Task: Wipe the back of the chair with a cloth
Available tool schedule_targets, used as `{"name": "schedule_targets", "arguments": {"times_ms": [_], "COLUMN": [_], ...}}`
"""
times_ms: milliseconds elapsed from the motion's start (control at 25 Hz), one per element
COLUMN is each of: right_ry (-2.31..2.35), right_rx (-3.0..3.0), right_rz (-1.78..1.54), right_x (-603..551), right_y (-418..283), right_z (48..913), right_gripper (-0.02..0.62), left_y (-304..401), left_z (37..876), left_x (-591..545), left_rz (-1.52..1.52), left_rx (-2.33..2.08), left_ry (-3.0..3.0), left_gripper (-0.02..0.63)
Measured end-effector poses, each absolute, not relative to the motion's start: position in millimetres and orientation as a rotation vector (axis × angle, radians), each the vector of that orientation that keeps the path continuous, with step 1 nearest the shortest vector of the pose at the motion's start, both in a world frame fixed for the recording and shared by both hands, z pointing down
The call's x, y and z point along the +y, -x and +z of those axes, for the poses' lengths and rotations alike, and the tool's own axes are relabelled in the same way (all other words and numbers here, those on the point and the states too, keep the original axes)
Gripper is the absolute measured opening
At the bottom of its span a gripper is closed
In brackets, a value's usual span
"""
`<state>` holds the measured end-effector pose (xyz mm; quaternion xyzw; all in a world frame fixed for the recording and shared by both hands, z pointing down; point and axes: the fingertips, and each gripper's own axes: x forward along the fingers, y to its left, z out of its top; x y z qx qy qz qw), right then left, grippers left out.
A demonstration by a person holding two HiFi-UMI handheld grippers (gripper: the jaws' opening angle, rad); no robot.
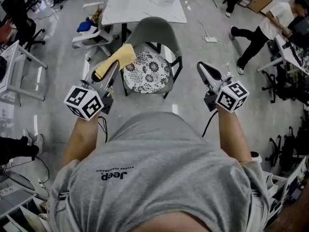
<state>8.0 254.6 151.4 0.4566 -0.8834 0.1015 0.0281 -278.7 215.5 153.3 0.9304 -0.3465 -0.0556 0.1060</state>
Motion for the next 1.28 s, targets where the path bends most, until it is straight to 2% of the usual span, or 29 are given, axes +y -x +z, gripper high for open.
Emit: {"name": "schedule_targets", "arguments": {"times_ms": [200,440,1000,1280], "right_ry": [-1.428,-1.427,-1.036,-0.984], "right_rx": [-2.687,-2.668,-2.885,-2.912], "right_rz": [0.356,0.396,0.474,0.522], "right_x": [203,154,-11,-71], "right_y": [0,-23,-168,-197], "right_z": [161,174,219,244], "right_gripper": [0.003,0.003,0.003,0.003], "left_y": [286,265,121,82], "left_z": [162,175,207,221], "left_x": [156,102,12,-11], "left_rz": [-0.148,-0.120,0.026,0.132], "left_rx": [-0.979,-0.971,-1.341,-1.392], "left_ry": [-2.727,-2.696,-2.445,-2.384], "left_gripper": [0.117,0.117,0.117,0.117]}}
